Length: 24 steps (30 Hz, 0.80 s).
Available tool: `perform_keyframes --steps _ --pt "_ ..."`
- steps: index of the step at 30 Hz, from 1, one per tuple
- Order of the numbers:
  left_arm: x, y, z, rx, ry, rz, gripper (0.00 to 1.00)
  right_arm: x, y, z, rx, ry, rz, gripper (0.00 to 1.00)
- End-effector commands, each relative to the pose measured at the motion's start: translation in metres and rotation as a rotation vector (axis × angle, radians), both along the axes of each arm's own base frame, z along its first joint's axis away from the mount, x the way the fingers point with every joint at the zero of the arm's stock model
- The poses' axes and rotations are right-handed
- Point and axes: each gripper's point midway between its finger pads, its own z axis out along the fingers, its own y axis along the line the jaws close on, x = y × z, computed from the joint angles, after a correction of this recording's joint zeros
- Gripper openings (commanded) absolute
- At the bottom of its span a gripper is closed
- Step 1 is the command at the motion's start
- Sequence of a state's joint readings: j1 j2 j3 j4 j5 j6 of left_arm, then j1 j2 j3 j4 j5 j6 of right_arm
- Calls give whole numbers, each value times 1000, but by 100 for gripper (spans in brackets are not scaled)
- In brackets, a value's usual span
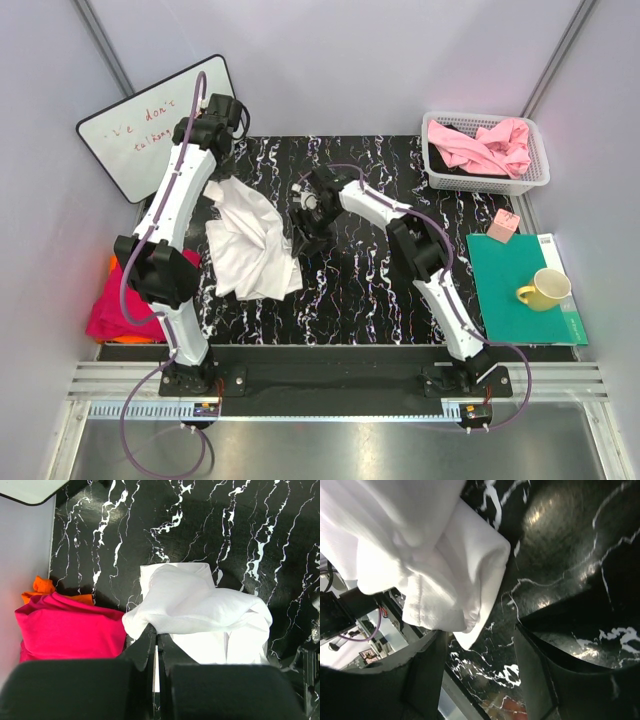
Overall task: Fold and stack the t-shirts
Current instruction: Flatten out the tshirt
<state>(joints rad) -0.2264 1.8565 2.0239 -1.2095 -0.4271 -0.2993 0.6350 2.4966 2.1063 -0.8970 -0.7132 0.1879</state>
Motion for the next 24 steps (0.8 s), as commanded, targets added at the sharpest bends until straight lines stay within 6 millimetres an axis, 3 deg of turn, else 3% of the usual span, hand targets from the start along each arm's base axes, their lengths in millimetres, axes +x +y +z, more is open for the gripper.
perform_keyframes --steps 1,6,10,11,12,15,16,21,24 --pt "7 -1 6 -24 -36 -19 0 13 21 8 49 -52 2 62" --pt "4 -1 1 -27 -23 -26 0 24 37 31 108 -96 5 61" --pt "4 -1 -2 -31 -13 -32 0 24 46 27 130 -67 9 56" --pt "5 0 -2 -35 -17 -31 0 23 46 25 128 -62 10 51" --pt "5 -1 -1 -38 -19 -32 0 21 45 24 129 -54 12 38" --pt "6 -1 -3 -43 -14 -33 0 19 47 24 140 -37 17 20" --pt "6 -2 -4 -45 -14 -34 0 20 46 25 139 -38 14 1" --pt "2 1 -2 -32 -13 -30 0 21 40 34 119 -82 14 0" --pt "-1 5 5 -23 -36 -17 0 36 23 60 92 -164 -17 0"
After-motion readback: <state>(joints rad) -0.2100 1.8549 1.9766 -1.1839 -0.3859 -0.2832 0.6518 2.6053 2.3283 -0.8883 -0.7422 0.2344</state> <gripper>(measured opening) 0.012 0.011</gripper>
